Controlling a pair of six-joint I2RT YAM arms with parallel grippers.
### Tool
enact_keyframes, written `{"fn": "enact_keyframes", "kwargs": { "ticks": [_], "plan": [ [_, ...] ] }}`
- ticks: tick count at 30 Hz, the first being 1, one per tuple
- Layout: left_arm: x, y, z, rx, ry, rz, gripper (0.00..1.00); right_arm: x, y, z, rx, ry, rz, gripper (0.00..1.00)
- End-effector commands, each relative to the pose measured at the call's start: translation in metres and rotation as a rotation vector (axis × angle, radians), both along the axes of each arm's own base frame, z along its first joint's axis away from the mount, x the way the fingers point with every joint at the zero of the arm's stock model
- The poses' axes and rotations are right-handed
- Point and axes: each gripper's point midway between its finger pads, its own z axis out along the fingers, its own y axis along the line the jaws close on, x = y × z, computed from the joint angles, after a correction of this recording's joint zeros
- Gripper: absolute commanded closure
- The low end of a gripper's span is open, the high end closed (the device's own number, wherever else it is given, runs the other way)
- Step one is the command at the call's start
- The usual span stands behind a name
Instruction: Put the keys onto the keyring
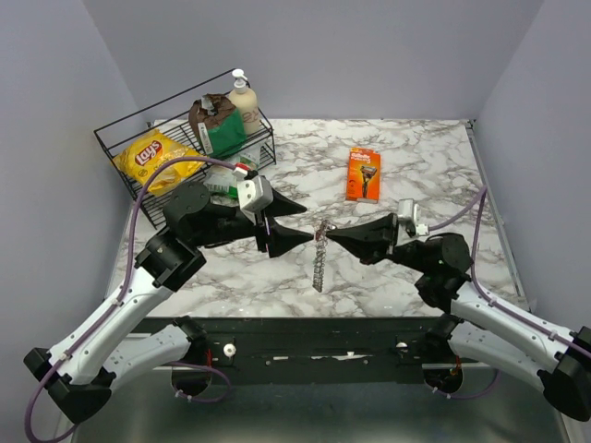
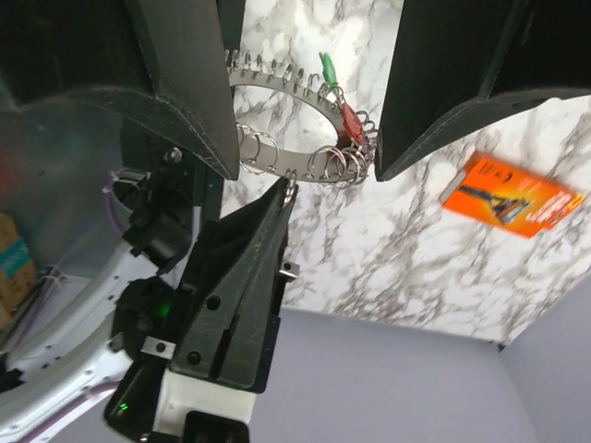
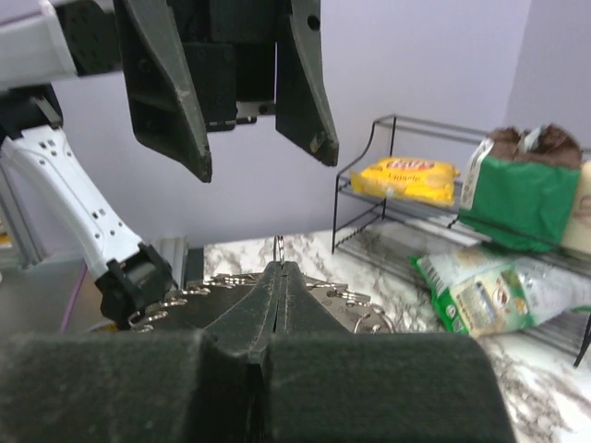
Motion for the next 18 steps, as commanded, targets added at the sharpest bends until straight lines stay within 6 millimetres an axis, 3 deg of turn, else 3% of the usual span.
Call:
{"fn": "enact_keyframes", "kwargs": {
  "ticks": [1,7,11,18],
  "plan": [
    [-0.033,-0.013,0.026,-0.094,-0.055,-0.243,0.32,-0.02,-0.026,0.052,0.231,-0.163,-0.012,0.99],
    [-0.041,-0.025,0.021,-0.092,0.016,-0.367,0.42,-0.044,-0.032,0.06,0.298,-0.259,0.066,0.99],
    [-0.036,-0.026,0.022,-0.091,0.014,-0.349,0.53,-0.044,-0.031,0.059,0.295,-0.258,0.081,0.99],
    [-0.031,-0.031,0.021,-0.085,0.021,-0.337,0.57,-0.042,-0.028,0.057,0.286,-0.259,0.079,1.0]
  ]
}}
